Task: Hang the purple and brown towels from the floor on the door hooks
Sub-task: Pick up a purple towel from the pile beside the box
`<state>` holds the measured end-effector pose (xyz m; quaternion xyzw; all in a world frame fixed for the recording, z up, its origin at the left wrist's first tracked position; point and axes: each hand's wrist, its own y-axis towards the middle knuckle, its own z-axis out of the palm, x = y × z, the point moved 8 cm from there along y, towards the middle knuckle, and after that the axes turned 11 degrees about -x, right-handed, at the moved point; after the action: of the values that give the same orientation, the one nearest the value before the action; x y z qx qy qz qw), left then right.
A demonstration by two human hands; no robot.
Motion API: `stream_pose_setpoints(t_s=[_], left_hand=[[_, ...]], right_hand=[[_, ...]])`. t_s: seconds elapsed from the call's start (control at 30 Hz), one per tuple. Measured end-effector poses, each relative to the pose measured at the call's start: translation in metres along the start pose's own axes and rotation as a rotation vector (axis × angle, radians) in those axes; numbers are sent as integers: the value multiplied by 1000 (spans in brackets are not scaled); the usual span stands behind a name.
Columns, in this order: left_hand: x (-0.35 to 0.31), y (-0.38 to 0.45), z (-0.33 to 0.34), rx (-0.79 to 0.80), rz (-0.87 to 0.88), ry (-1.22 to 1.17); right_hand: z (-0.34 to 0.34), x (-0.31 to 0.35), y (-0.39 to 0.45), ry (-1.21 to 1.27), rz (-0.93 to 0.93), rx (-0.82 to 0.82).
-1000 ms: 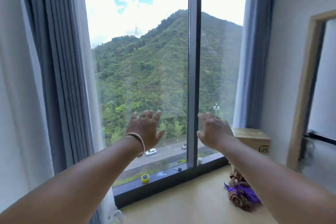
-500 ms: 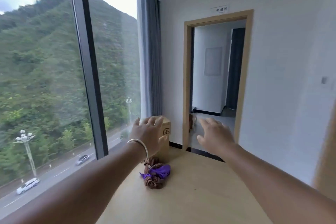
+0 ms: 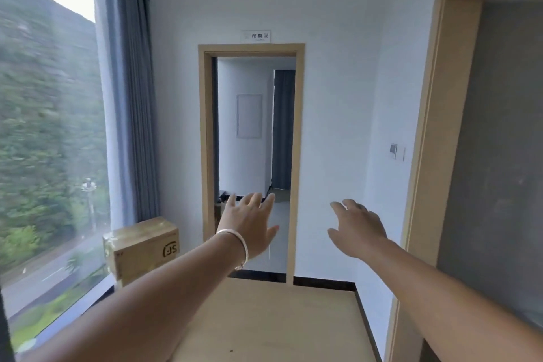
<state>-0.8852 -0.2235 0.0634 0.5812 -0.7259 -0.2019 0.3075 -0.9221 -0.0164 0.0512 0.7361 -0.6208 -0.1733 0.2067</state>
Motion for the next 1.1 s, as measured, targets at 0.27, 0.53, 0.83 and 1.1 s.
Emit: stream_pose_setpoints(t_s=[0.27,0.53,0.83,1.1], left_hand=[[7,71,74,-2,48,-73],[-20,129,139,40,88,-143],[-47,228,215,32,74,-106],[-76,332,279,11,35,-57]], right_hand=[[41,-21,56,-50,58,25],[76,-65,105,-90,108,47],[130,-129,201,-43,88,4],[171,-215,295,-21,87,-19]])
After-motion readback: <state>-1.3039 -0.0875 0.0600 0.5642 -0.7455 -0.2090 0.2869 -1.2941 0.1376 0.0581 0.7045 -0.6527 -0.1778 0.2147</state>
